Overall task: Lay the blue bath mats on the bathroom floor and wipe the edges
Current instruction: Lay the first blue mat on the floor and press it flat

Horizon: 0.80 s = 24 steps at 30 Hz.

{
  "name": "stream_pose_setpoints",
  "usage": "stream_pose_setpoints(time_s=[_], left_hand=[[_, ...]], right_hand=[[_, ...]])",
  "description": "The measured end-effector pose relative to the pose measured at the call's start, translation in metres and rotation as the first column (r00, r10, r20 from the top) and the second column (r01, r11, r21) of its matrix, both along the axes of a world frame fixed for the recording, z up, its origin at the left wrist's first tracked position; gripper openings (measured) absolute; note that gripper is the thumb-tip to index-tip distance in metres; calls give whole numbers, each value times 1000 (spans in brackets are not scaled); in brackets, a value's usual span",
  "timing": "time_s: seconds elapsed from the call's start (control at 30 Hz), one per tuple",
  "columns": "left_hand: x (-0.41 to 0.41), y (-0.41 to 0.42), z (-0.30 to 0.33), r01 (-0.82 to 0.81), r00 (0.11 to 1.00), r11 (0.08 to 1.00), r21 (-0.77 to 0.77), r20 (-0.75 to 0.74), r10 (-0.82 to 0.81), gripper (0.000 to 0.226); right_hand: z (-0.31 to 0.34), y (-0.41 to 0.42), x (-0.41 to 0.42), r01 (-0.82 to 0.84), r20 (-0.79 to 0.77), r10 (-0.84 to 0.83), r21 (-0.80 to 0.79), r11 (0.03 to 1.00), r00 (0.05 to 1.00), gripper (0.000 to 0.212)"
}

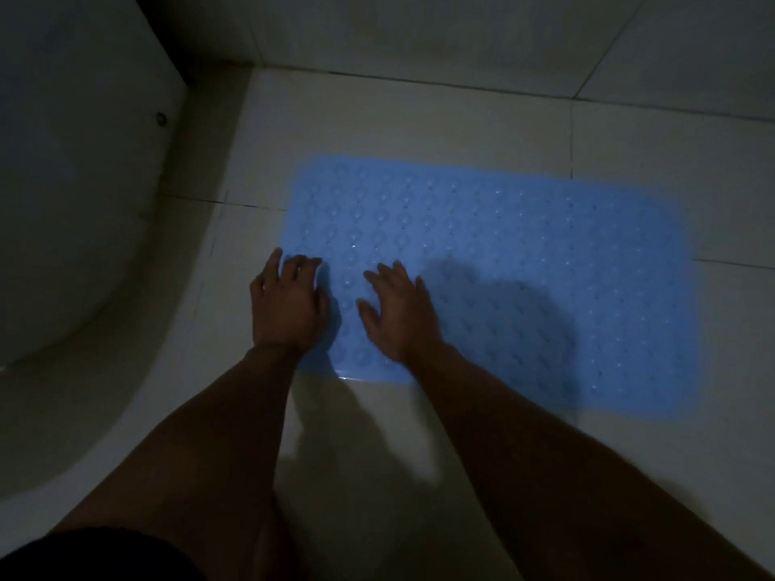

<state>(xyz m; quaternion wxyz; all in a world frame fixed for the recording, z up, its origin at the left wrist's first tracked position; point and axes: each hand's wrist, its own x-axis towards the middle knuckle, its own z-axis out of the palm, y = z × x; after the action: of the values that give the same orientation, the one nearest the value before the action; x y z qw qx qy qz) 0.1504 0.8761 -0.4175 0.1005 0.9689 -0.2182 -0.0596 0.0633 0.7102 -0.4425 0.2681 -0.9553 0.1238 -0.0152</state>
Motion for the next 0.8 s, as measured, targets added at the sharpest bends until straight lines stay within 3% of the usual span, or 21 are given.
stream_pose_setpoints(time_s=[0.1,0.2,0.6,0.8], left_hand=[[5,13,-3,-40,999,999,-5,5,40,49],[6,18,-5,-52,998,998,-28,18,52,49],[6,32,-14,-72,997,997,-6,17,72,49],[6,36,-3,-88,996,996,-31,9,88,48]], right_hand=[[-19,38,-10,-60,-148,31,-196,979,988,72],[-19,45,-15,-41,-151,-1,-271,962,989,76],[-19,48,-11,-66,-213,10,-254,965,977,83],[-3,37,-1,-84,-254,48,-132,988,966,79]])
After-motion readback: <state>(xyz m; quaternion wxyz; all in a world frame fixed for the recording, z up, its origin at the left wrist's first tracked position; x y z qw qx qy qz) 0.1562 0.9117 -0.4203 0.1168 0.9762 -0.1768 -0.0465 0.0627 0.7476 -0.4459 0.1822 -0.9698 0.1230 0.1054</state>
